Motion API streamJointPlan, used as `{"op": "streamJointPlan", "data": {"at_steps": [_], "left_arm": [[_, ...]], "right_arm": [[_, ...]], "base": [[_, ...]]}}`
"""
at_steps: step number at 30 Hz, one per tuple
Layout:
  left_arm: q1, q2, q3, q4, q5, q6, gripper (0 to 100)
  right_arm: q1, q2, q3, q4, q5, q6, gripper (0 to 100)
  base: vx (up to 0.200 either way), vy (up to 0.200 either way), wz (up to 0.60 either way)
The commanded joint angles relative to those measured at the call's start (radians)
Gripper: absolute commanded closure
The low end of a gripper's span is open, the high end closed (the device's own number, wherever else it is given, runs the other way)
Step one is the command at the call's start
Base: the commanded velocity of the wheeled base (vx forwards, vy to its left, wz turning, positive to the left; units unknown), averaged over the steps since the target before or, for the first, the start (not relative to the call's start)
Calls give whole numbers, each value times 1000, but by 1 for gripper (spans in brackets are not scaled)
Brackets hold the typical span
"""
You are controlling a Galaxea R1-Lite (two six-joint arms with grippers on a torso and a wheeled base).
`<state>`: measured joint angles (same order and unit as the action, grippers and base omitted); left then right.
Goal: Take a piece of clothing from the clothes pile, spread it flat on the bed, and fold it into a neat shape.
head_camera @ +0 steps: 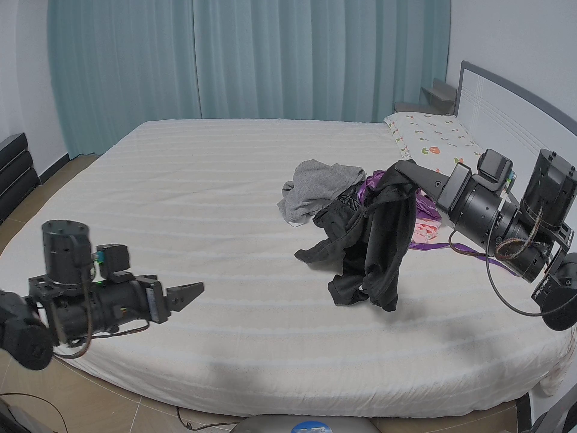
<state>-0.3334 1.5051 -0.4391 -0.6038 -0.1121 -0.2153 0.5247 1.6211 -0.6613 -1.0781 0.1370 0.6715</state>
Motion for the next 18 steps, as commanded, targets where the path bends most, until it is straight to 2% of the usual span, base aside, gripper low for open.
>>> {"op": "streamJointPlan", "data": {"at_steps": [1, 8, 18], "left_arm": [[-219, 701, -322, -283, 92, -99, 0], [-289, 816, -432, -295, 94, -104, 0], [-294, 833, -478, -295, 66, -108, 0]], "right_arm": [[63, -59, 68, 0, 9, 3, 100], [120, -127, 104, 3, 36, 37, 100], [190, -124, 111, 1, 42, 37, 100]], "base": [[0, 0, 0], [0, 0, 0], [0, 0, 0]]}}
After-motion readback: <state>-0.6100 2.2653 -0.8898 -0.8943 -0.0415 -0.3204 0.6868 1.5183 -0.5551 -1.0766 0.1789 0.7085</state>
